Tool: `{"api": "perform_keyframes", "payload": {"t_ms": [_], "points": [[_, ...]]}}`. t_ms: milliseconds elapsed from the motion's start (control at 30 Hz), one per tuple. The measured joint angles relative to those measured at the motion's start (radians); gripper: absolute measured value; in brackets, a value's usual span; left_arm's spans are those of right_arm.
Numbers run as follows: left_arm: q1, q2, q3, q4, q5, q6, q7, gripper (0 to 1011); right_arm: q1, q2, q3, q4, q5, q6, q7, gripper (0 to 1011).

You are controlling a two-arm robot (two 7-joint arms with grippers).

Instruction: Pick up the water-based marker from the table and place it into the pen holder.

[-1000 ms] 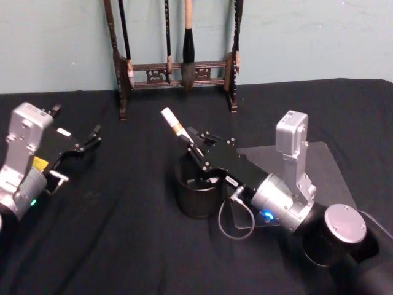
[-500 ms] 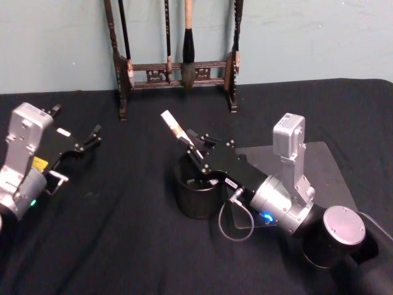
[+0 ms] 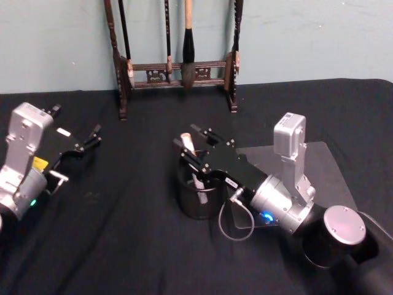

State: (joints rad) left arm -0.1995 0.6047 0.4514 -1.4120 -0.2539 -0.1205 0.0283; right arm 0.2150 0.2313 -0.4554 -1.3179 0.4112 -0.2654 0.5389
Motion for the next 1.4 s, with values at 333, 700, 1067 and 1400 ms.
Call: {"api": "perform_keyframes", "payload": {"t_ms": [333, 700, 1067, 1400], "points": [[0.0, 0.0, 0.0, 0.0, 0.0, 0.0, 0.0, 1001, 0.0, 0.0, 0.0, 0.0, 0.001, 0.0, 0.001, 827], [0.0, 0.0, 0.0, 0.0, 0.0, 0.0, 0.0, 1001, -0.003, 0.008, 0.018, -0.017, 0.011, 0.001, -0.003, 1003], [0.0, 0.0, 0.0, 0.0, 0.0, 0.0, 0.0, 1001, -0.051, 0.057, 0.116, -0.155, -0.019, 0.056, -0.14, 1002], [0.0, 0.0, 0.0, 0.0, 0.0, 0.0, 0.0, 1001, -0.113, 0.103, 0.184, -0.238, -0.065, 0.274, -0.262, 1002]]}}
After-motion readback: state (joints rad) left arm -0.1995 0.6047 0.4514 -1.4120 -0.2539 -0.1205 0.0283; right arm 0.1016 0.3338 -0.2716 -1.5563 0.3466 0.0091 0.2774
